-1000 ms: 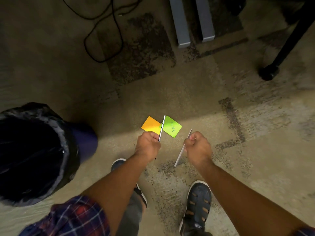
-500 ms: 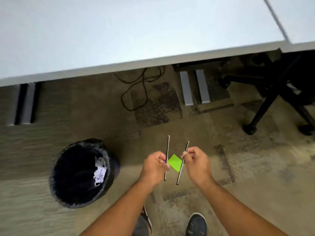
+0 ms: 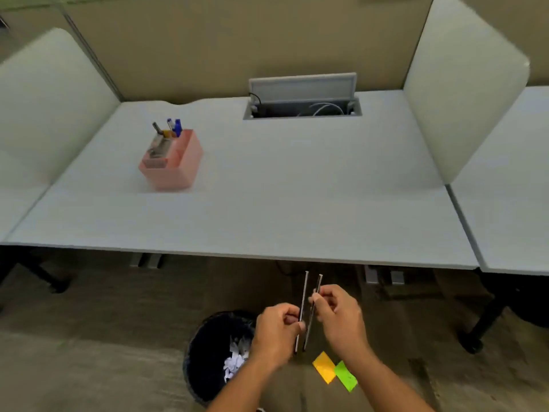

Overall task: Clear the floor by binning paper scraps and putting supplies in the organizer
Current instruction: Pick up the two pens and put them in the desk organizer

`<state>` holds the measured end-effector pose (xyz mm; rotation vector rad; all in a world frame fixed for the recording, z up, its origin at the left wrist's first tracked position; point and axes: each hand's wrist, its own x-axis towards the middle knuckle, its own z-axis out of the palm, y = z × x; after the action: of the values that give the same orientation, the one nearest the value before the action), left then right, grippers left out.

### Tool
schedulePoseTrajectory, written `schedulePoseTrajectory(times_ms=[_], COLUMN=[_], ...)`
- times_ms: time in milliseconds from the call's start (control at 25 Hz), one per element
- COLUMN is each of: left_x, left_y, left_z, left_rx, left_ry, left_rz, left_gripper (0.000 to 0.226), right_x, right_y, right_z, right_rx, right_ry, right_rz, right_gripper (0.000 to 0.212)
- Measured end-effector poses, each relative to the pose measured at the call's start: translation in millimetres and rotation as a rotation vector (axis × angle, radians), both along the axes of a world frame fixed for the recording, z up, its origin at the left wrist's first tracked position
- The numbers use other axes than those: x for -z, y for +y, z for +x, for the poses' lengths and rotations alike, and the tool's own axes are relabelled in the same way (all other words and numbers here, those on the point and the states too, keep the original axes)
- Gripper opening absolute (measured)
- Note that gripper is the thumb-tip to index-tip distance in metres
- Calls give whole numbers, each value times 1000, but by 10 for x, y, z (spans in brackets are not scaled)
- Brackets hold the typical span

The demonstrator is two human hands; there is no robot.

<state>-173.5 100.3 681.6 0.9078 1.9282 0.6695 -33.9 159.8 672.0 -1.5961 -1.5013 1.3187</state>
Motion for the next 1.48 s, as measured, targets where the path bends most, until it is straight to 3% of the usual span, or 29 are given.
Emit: schedulePoseTrajectory(times_ms=[320,520,840,1200,1480], left_x=[-1100,-1406,-1544,-1558,-1492], left_y=[24,36,447,1678,2233], left_z=[-1227,-1750,-2447,-3416,-4142], left_rx=[5,-30,-105,-257,-381], left_ry=[64,66,103,142,302], left_rz=[163,215,192,182,209], left_gripper=[19,16,9,15,23], right_x=[-1185,-1572,-1714,-1819,-1788], right_y=[126,235,829,2216,3212], right_z=[-1302,-1908,-2682,-3813,-4488], right_rx=[-134,-197,-365,-552,-344], right_ry=[41,71,122,35,121], right_rz=[66,95,68,103,161], right_gripper=[7,10,5,12,6])
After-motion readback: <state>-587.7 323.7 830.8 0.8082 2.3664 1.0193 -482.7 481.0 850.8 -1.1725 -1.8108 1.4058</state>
